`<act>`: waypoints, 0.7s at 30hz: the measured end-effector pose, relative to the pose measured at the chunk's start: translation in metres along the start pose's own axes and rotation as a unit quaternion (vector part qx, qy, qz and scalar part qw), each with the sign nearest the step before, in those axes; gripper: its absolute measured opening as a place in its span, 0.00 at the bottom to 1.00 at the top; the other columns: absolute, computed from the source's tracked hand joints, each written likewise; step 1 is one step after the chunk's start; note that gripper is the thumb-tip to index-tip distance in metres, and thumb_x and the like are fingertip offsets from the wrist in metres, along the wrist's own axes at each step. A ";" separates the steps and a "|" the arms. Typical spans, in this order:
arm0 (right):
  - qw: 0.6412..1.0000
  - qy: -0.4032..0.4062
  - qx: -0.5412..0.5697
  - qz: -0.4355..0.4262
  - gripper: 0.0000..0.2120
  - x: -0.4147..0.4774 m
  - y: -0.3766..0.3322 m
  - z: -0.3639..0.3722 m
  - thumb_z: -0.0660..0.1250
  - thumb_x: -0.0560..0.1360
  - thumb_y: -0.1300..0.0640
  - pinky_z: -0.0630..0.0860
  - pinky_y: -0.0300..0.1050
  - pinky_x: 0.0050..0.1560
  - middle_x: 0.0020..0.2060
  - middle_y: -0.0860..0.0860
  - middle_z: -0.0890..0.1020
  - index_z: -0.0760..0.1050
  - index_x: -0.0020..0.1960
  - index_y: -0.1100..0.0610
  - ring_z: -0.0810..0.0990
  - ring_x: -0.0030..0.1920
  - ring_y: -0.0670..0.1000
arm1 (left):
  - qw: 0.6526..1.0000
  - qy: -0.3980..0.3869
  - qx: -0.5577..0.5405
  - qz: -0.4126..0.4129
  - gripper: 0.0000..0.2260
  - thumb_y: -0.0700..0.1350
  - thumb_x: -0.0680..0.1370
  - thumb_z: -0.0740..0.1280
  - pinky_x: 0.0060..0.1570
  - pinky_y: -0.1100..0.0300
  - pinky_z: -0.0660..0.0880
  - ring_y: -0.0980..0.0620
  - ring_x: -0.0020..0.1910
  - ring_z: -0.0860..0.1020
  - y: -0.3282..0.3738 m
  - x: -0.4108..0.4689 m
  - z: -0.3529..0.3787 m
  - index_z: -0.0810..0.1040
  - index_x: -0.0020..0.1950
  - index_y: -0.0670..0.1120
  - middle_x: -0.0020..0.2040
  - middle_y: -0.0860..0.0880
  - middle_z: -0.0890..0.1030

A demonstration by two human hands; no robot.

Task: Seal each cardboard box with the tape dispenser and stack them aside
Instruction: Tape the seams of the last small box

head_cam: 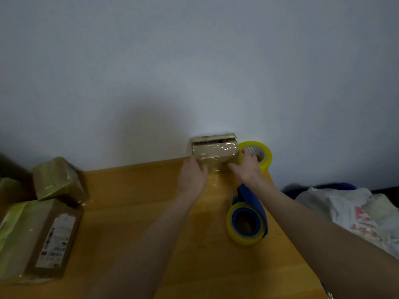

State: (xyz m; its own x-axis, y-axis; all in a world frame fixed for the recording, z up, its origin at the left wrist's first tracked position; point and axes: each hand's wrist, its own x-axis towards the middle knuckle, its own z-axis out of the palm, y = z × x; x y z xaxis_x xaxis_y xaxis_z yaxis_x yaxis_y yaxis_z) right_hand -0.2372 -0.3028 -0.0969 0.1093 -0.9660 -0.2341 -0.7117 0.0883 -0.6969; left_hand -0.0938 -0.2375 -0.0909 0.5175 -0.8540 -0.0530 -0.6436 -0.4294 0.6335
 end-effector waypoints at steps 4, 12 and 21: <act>0.996 -0.001 0.084 0.018 0.35 0.025 -0.011 0.012 0.73 0.72 0.51 0.70 0.54 0.67 0.69 0.58 0.70 0.62 0.73 0.61 0.70 0.68 0.58 | 0.993 -0.013 -0.111 -0.049 0.26 0.47 0.79 0.64 0.60 0.54 0.71 0.44 0.65 0.70 -0.003 0.047 -0.012 0.60 0.74 0.42 0.70 0.43 0.65; 0.991 0.028 0.128 -0.008 0.27 0.009 -0.017 0.020 0.71 0.73 0.48 0.70 0.41 0.50 0.58 0.53 0.78 0.71 0.67 0.59 0.76 0.54 0.50 | 0.982 -0.055 -0.141 -0.112 0.24 0.48 0.80 0.62 0.63 0.48 0.72 0.44 0.65 0.71 -0.016 0.040 -0.007 0.63 0.74 0.43 0.69 0.44 0.70; 0.995 -0.007 0.098 -0.033 0.27 -0.082 -0.011 0.029 0.70 0.74 0.46 0.69 0.42 0.36 0.42 0.45 0.76 0.66 0.69 0.53 0.75 0.41 0.47 | 0.983 0.105 -0.108 -0.110 0.29 0.52 0.78 0.66 0.61 0.53 0.68 0.43 0.65 0.68 -0.044 -0.060 -0.053 0.62 0.75 0.43 0.68 0.42 0.67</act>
State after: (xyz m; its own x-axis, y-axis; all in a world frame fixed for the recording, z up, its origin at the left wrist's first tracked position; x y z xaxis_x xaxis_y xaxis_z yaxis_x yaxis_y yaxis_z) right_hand -0.2178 -0.2172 -0.0896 0.1630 -0.9677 -0.1921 -0.5535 0.0715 -0.8298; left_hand -0.0669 -0.1516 -0.0747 0.7500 -0.6588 -0.0600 -0.3814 -0.5048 0.7744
